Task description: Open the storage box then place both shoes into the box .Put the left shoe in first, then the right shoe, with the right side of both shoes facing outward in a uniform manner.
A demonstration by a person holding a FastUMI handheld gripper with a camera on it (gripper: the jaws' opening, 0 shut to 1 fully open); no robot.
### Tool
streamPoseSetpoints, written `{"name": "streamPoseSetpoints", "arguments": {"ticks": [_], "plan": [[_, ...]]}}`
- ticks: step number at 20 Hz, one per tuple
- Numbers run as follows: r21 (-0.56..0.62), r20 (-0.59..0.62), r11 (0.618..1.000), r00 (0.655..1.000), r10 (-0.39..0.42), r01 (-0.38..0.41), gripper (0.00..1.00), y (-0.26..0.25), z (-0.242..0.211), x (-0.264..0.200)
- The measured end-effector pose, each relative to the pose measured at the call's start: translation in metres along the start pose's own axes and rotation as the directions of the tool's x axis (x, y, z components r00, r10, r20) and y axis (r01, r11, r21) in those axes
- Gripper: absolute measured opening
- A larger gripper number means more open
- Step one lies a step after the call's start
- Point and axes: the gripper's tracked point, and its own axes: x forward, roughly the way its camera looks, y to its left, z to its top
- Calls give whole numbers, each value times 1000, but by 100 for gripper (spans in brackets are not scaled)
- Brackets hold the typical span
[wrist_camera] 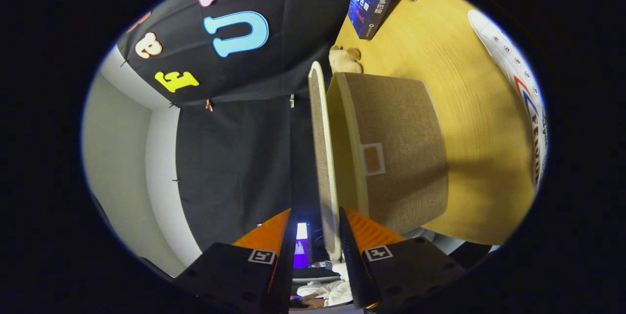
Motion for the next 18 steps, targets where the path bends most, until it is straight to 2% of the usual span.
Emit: {"name": "streamPoseSetpoints", "arguments": {"ticks": [4, 5, 6, 9, 14, 16, 18], "plan": [[-18, 16, 998, 998, -56, 57, 13, -5, 2, 7], [-20, 22, 998, 998, -60, 60, 14, -6, 1, 5], [-23, 17, 997, 998, -67, 68, 5, -4, -1, 12], [-51, 33, 997, 997, -64, 66, 5, 13, 0, 10], [-132, 37, 985, 993, -111, 115, 5, 40, -3, 24], [-204, 22, 966, 987, -159, 161, 5, 48, -13, 33], [-264, 25, 950, 986, -163, 164, 5, 68, -18, 45]]}}
